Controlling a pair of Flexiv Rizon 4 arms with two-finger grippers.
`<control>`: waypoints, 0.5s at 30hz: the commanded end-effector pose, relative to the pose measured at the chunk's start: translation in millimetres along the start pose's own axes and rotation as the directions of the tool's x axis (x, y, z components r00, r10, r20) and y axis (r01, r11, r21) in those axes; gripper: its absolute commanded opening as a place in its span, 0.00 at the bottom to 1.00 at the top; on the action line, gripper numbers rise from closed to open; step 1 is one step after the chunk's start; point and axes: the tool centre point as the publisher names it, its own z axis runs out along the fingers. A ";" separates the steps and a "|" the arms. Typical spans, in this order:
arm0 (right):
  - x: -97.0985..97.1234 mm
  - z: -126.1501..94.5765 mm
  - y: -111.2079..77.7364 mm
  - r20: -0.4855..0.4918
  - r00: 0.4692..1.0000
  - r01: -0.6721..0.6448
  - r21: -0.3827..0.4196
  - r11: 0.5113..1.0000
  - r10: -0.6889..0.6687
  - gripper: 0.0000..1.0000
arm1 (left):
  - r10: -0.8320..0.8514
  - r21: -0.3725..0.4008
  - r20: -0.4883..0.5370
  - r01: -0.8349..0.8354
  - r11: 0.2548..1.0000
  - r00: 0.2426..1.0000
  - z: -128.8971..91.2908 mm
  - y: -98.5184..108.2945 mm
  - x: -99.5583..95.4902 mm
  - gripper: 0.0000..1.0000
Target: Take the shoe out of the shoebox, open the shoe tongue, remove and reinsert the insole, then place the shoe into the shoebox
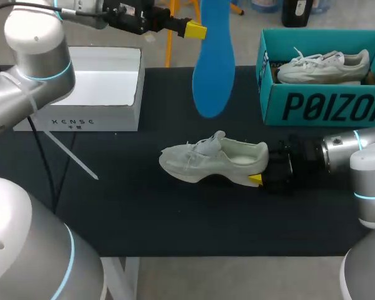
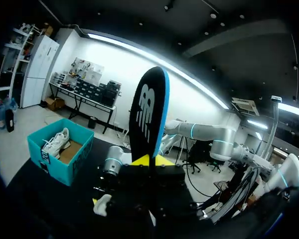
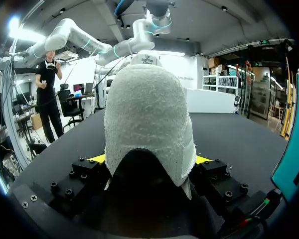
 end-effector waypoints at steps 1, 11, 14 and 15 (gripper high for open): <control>0.1 2.1 -2.4 0.001 1.000 0.000 0.002 1.000 0.000 0.00 | -0.113 0.125 -0.208 0.141 0.982 0.971 3.3 1.3 -9.0 0.00; 0.1 2.1 -2.4 0.001 1.000 0.000 0.002 1.000 0.000 0.00 | -0.097 0.003 -0.100 0.098 0.995 0.990 -14.9 -15.3 3.1 0.00; 0.1 2.1 -2.4 0.001 1.000 0.000 0.002 1.000 0.000 0.00 | -0.101 -0.007 -0.084 0.101 0.995 0.991 -22.9 -17.9 6.0 0.00; 0.1 2.1 -2.4 0.001 1.000 0.000 0.002 1.000 0.000 0.00 | -0.106 -0.002 -0.086 0.107 0.994 0.991 -25.6 -18.5 6.9 0.00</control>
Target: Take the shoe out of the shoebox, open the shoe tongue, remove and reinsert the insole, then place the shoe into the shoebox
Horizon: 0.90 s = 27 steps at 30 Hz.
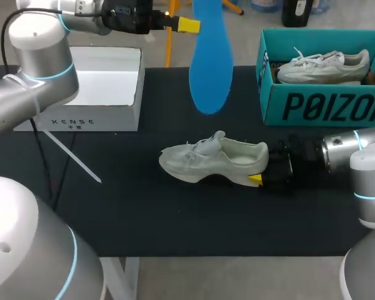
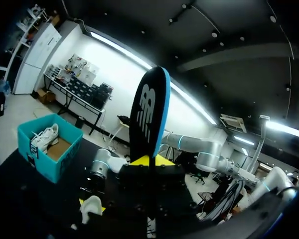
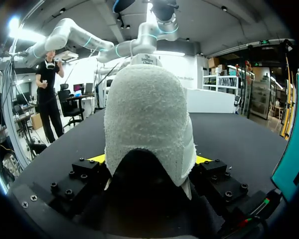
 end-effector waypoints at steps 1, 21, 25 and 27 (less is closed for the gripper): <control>0.1 2.1 -2.5 0.001 1.000 0.000 0.002 1.000 0.000 0.00 | -0.002 -0.053 0.032 0.004 0.999 0.999 -12.9 -6.8 10.7 0.00; -0.2 -14.6 0.7 0.027 1.000 0.003 0.020 1.000 -0.004 1.00 | -0.043 -0.067 -0.043 0.040 0.997 0.998 -10.3 1.7 8.2 0.00; -2.4 -29.1 3.9 0.038 0.999 0.012 0.042 0.999 -0.013 1.00 | -0.043 -0.067 -0.043 0.040 0.997 0.998 -10.3 1.7 8.2 0.00; -2.6 -36.0 7.1 0.044 0.999 0.023 0.063 0.998 -0.026 1.00 | -0.043 -0.067 -0.043 0.040 0.997 0.998 -10.3 1.7 8.2 0.00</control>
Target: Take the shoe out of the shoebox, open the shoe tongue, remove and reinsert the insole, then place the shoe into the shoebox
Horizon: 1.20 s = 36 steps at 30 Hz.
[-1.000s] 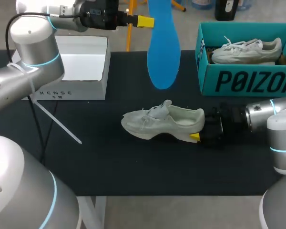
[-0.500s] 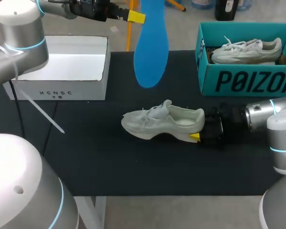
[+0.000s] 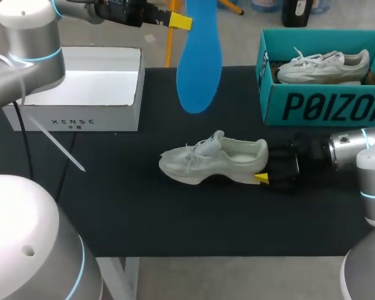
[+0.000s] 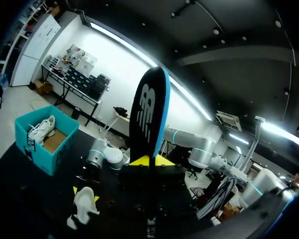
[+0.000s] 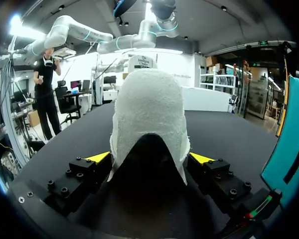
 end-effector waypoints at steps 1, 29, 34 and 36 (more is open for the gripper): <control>5.0 -19.4 11.3 0.009 1.000 0.010 0.033 0.999 -0.010 1.00 | -0.001 -0.002 -0.003 0.001 1.000 1.000 -0.7 -0.5 -1.0 0.00; 3.3 -64.1 87.7 -0.017 0.992 0.083 0.821 0.564 -0.122 1.00 | -0.001 -0.002 -0.003 0.001 1.000 1.000 -0.7 -0.5 -1.0 0.00; 0.0 -68.8 99.7 -0.045 0.987 0.118 0.850 0.514 -0.152 1.00 | -0.001 -0.002 -0.003 0.001 1.000 1.000 -0.7 -0.5 -1.0 0.00; 1.1 -67.3 104.2 -0.066 0.985 0.138 0.860 0.491 -0.161 1.00 | -0.001 -0.002 -0.003 0.001 1.000 1.000 -0.7 -0.5 -1.0 0.00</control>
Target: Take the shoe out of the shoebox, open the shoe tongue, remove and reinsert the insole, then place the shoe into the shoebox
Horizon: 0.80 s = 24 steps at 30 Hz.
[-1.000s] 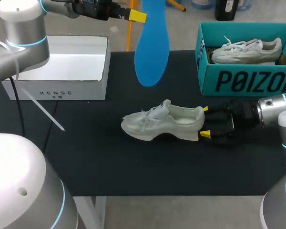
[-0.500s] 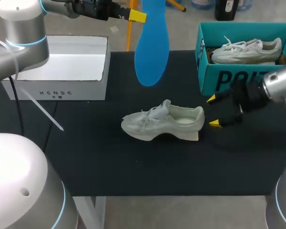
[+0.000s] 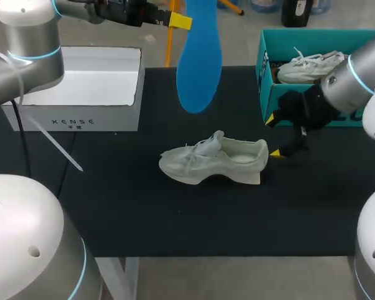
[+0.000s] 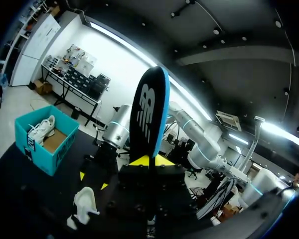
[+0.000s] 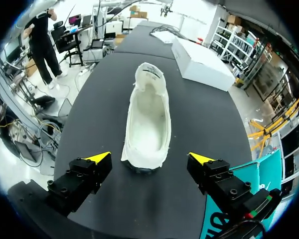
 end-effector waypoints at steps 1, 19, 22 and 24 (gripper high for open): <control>-0.7 -7.6 10.4 -0.031 0.999 0.032 0.325 0.945 -0.023 1.00 | 0.000 -0.002 -0.002 0.000 1.000 1.000 -0.2 0.0 -0.6 0.00; 0.1 -3.8 6.0 -0.029 0.999 0.025 0.281 0.959 -0.017 1.00 | 0.000 -0.002 -0.002 0.000 1.000 1.000 -0.2 0.0 -0.6 0.00; 0.1 -3.8 6.0 -0.029 0.999 0.025 0.281 0.959 -0.017 1.00 | 0.002 0.005 0.007 -0.002 1.000 1.000 2.1 -3.6 5.9 0.00; 0.1 -3.8 6.0 -0.029 0.999 0.025 0.281 0.959 -0.017 1.00 | 0.009 0.013 0.004 -0.009 1.000 1.000 4.0 -7.6 15.8 0.00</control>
